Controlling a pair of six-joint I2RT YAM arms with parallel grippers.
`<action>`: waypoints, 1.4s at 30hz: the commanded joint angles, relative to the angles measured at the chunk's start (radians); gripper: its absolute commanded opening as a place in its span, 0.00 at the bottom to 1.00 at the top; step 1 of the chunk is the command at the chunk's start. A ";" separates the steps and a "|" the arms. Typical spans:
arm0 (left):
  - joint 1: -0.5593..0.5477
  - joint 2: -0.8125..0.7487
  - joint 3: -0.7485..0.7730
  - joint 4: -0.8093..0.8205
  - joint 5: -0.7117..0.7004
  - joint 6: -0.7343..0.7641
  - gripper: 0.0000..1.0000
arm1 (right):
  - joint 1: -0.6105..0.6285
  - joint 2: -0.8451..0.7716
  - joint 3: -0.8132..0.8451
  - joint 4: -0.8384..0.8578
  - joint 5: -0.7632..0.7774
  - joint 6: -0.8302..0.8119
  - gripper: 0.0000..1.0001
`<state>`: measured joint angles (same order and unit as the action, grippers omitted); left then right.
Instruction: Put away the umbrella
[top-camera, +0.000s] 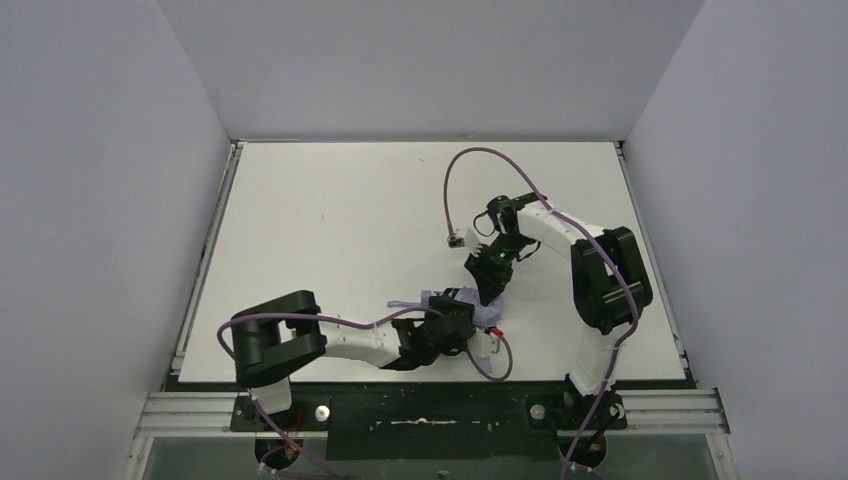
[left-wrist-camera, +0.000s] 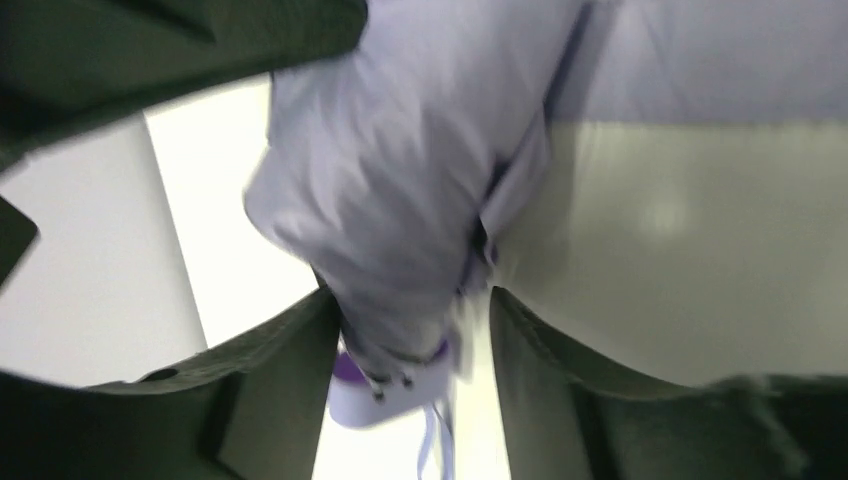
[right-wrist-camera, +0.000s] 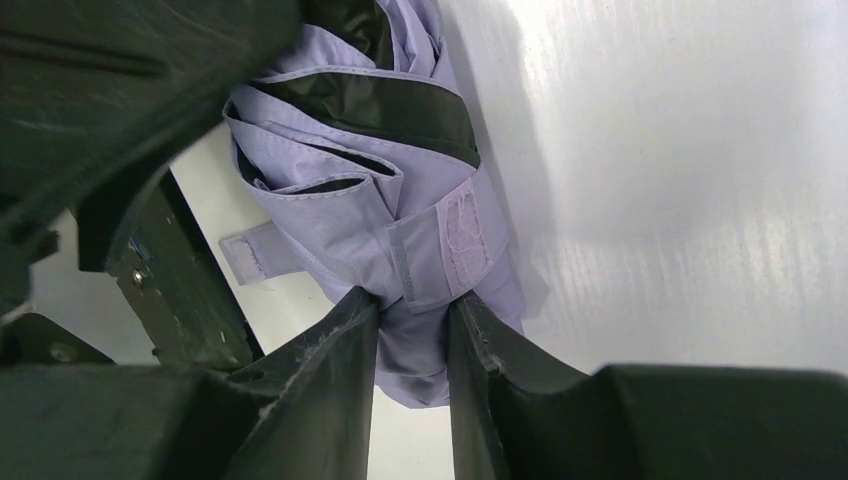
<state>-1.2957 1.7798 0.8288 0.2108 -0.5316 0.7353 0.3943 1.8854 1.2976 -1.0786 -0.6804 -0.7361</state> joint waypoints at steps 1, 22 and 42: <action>0.006 -0.152 -0.025 -0.165 0.035 -0.090 0.59 | 0.017 0.041 -0.077 0.276 0.180 0.077 0.06; 0.450 -0.990 -0.157 -0.452 0.416 -0.574 0.71 | 0.259 -0.286 -0.499 0.885 0.513 -0.026 0.06; 0.711 -0.502 0.056 -0.340 0.928 -0.670 0.87 | 0.542 -0.453 -0.861 1.246 0.728 -0.076 0.04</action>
<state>-0.6041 1.1965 0.7753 -0.1982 0.2489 0.0837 0.9016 1.4094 0.4881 0.2375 0.0284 -0.8284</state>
